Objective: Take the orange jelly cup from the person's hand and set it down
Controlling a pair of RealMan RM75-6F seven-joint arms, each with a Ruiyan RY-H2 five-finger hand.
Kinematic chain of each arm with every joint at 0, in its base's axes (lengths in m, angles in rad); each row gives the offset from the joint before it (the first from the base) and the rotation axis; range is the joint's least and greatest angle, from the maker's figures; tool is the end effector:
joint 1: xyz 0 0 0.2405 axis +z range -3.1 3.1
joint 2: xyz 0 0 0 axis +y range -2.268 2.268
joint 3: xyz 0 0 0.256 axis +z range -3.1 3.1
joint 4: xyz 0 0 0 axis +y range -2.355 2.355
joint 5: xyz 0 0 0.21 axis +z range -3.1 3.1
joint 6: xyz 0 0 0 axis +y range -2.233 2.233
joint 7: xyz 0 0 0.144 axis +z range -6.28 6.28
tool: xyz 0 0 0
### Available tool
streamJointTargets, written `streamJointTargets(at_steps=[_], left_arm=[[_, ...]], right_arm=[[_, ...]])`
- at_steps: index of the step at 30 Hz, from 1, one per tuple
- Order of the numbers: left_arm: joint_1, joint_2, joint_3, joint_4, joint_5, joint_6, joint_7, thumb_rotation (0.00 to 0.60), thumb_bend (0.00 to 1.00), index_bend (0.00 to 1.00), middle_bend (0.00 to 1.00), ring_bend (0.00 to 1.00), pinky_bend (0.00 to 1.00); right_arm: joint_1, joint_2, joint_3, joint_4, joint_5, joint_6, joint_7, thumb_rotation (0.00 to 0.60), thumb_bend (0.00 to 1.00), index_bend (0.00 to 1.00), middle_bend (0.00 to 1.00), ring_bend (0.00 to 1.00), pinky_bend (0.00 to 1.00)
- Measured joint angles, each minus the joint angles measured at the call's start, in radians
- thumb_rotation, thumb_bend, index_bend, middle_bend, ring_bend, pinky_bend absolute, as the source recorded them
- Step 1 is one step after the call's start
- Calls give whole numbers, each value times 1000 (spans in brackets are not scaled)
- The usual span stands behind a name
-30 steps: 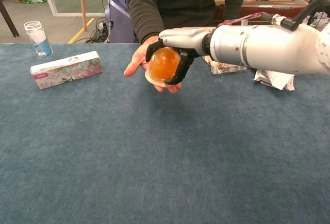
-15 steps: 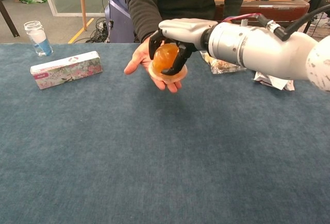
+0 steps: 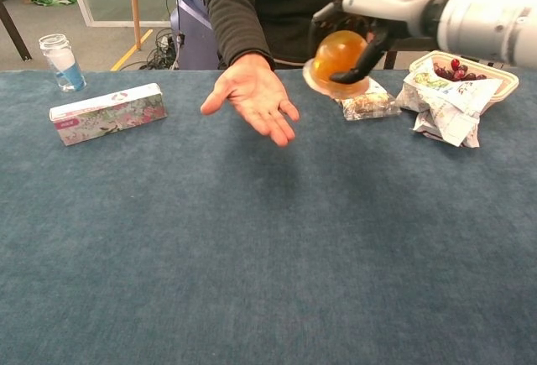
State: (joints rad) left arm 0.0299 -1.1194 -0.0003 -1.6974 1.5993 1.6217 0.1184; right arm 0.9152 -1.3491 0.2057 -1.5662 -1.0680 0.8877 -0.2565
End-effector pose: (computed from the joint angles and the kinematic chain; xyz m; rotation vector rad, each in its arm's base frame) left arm -0.2953 0.1350 0.1588 -1.3600 -0.8470 -0.9000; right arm -0.0972 -0.3843 0.0413 1.9351 -0.8490 1.0046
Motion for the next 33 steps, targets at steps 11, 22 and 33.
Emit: streamJointTargets(at_steps=[11,22,33], left_arm=[[-6,-6,0,-2,3,-7,9,600,300,52,0,0,0],[-5,-10,2,3,0,-11,8,600,300,52,0,0,0],[-2,-6,2,5,-4,-7,3,600,300,52,0,0,0]], right_arm=[[-89,48,-75,57,-43,-16,82,600,546,669,449,329,703],[-101,-79,-106,255,-41,-125,158,600,516,585,366,256,545],[-115,-144,-121,344,-71,-178,200,600,508,240,177,14,210]])
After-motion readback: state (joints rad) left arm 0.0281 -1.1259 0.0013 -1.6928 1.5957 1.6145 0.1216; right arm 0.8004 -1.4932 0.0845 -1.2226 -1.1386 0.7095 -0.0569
